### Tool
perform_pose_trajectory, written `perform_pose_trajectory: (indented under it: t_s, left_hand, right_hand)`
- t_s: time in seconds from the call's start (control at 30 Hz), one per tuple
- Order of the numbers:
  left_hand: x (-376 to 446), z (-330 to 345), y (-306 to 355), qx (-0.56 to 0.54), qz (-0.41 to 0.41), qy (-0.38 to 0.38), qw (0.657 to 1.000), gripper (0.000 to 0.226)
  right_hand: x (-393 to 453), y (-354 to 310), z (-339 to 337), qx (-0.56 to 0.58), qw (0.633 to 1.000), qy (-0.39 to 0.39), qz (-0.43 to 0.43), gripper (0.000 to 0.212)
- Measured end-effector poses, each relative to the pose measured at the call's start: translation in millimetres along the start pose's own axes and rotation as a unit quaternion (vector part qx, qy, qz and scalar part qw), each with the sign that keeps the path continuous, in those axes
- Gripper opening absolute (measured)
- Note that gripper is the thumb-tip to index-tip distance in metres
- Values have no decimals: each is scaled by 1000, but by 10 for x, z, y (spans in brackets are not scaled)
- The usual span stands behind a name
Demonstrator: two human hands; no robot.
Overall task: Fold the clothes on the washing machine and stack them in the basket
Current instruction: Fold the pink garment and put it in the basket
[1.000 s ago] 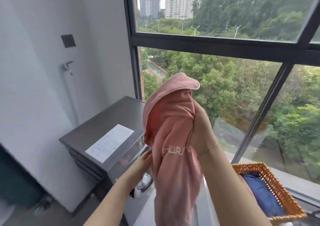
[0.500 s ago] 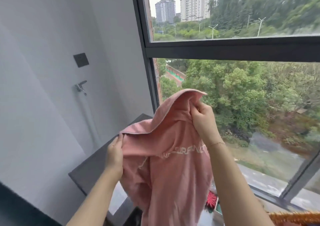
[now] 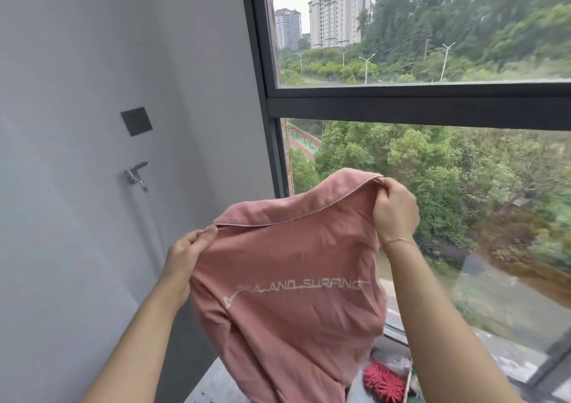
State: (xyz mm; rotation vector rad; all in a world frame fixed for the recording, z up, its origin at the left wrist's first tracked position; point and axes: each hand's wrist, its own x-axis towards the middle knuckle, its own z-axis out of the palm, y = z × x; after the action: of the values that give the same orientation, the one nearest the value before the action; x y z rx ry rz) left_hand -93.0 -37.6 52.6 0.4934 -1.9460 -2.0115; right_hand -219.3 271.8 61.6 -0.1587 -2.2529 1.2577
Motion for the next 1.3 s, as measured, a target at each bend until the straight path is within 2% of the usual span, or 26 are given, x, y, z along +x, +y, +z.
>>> perform_pose_trajectory:
  t_s: [0.07,0.13,0.23,0.3,0.4,0.53,0.7,0.77,0.83,0.87,0.93,0.97,1.07,1.1,1.2,1.23,1.3]
  left_hand:
    - [167,-132,33,-74,-111,-78,988,53]
    - [310,-263,13,-139,-209,-126,960,58]
    - [379,-349,-85,-121,-267,-207,933,44]
    - [364,-292,-99,-125,-262,-217,932,37]
    - [539,-303,6,-199,-221,-178,938,38]
    - [777,-188,357,-274,-125,-129,945,33]
    - [937,-122,1052,-182,52,-96,977,32]
    - [886,-173,1289,-124,131,-61,982,20]
    - [853,-277,1547,-79,194,-28,977,12]
    - [842,-355,1649,-66,214,-31,974,11]
    - [858,-485,1812,-38,219,-43,974,12]
    - [919,-540,1793,-14,198,-49,979,15]
    - [1178,-651,1330,43,60,-49,996,26]
    - [1253,-667,1060,39,6,-47,998,32]
    - [1395,-769,-85,75,-143,-36,986,55]
    - [1360,-866,-585,98,-179,-25,979,56]
    - [1138,-967,-1357,123,-244,-38,961,52]
  right_hand:
    - [75,-121,138,17,999,22,29,29]
    - [136,-246,300,69,996,29,37,30]
    - [130,-510,620,87,996,17,20,30]
    - [115,-640,738,70,998,7,-4,30]
    - [73,-760,887,81,996,27,-7,29]
    - [153,-762,846,100,993,56,-24,27]
    - [338,-1060,732,183,980,80,-25,27]
    - [418,-1179,685,277,960,24,21,27]
    - [534,-1327,549,378,917,-80,93,26]
    - [599,-1380,475,392,902,-132,119,27]
    - [705,-1418,396,360,905,-180,140,32]
    - [713,-1392,445,334,915,-180,139,31]
    - [524,-1159,831,208,969,-105,86,7]
    - [408,-1001,1033,135,982,-103,78,19]
    - [-156,-440,1532,-69,970,-215,88,37]
    - [-401,-294,1628,-103,962,-241,74,35]
    - [-728,-65,1732,-94,966,-238,39,29]
